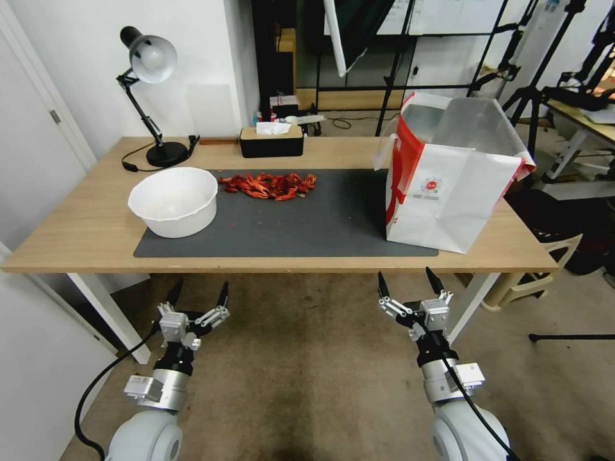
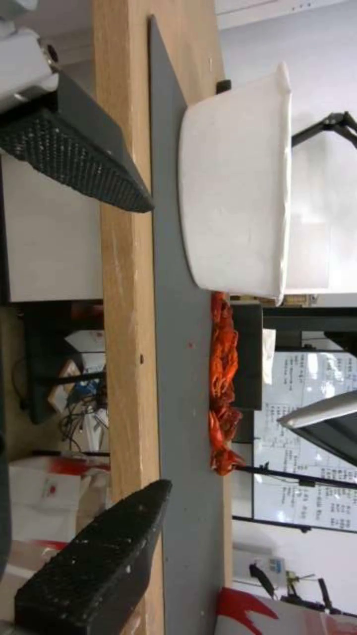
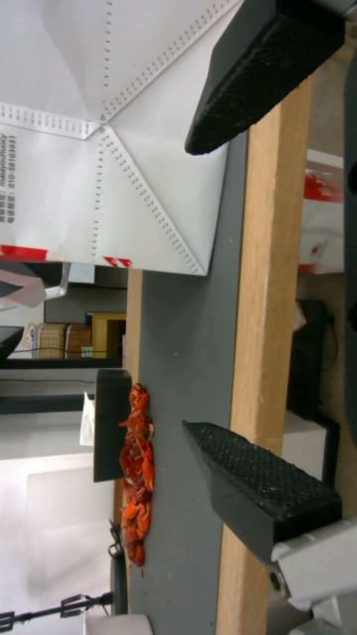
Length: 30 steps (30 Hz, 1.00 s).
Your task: Close the takeout container lid, then place the container into the takeout bag.
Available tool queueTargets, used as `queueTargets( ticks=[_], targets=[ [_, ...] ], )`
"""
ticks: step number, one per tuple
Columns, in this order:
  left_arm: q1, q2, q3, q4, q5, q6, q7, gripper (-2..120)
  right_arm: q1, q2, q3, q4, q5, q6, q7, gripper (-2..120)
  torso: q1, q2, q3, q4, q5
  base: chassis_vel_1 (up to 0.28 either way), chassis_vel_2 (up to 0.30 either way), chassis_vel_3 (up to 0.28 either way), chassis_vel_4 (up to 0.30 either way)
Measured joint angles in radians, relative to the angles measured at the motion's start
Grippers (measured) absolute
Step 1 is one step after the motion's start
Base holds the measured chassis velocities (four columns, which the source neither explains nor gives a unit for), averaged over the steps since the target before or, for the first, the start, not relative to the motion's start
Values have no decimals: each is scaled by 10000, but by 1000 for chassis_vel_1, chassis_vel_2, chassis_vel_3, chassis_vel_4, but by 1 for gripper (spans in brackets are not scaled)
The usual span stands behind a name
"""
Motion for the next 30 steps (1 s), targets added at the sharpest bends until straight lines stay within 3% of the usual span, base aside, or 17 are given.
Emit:
queueTargets(
  ticks=[30],
  targets=[
    [-61, 23, 37, 8, -26, 37, -4, 100, 5, 13, -14, -14, -29, 12, -4, 100, 0, 0, -1, 0, -1, 0, 0, 0, 0]
  ],
)
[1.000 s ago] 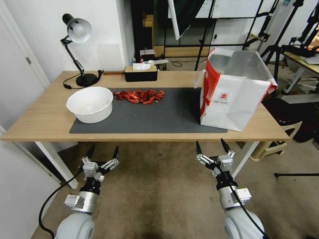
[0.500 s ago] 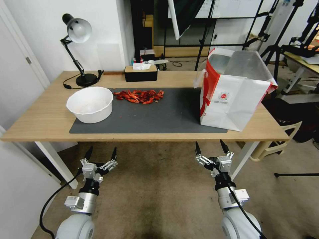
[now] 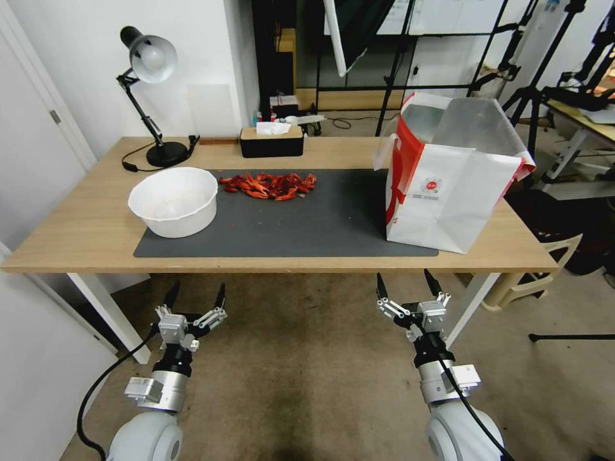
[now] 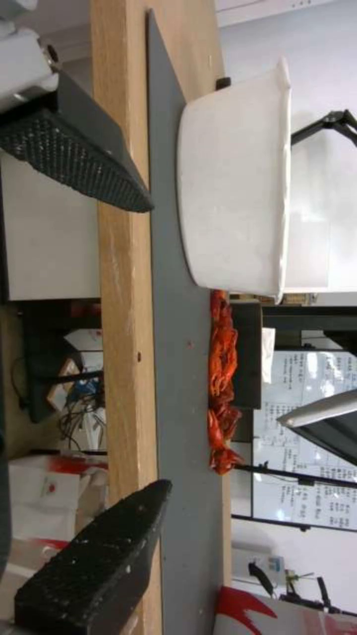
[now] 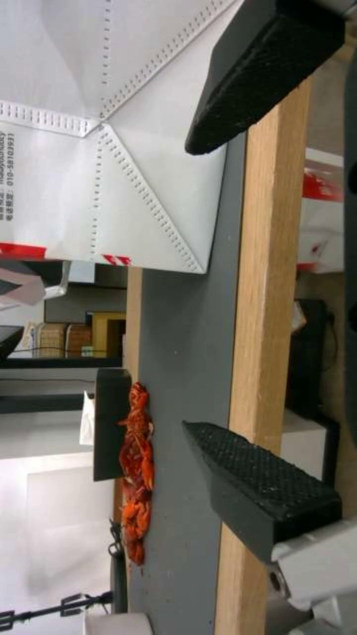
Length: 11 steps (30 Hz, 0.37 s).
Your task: Close the takeout container lid, then place the container into the takeout bag.
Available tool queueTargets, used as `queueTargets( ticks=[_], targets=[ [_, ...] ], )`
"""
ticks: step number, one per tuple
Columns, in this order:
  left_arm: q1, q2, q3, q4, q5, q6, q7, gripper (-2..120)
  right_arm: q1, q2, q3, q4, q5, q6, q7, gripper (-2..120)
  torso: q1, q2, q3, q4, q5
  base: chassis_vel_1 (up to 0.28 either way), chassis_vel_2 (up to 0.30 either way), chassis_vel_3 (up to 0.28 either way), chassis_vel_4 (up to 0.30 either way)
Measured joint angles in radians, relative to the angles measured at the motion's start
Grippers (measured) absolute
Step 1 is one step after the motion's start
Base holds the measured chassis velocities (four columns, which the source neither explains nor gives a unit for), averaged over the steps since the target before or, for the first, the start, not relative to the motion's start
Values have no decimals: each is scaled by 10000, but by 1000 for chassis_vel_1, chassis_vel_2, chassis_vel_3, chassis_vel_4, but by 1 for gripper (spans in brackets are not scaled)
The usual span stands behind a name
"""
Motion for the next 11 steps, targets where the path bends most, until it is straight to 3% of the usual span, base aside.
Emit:
queueTargets(
  ticks=[11],
  targets=[
    [-2, 4, 8, -2, -9, 9, 5, 100, 0, 0, 0, 1, 0, 0, -5, 100, 0, 0, 0, 0, 0, 0, 0, 0, 0]
  ],
)
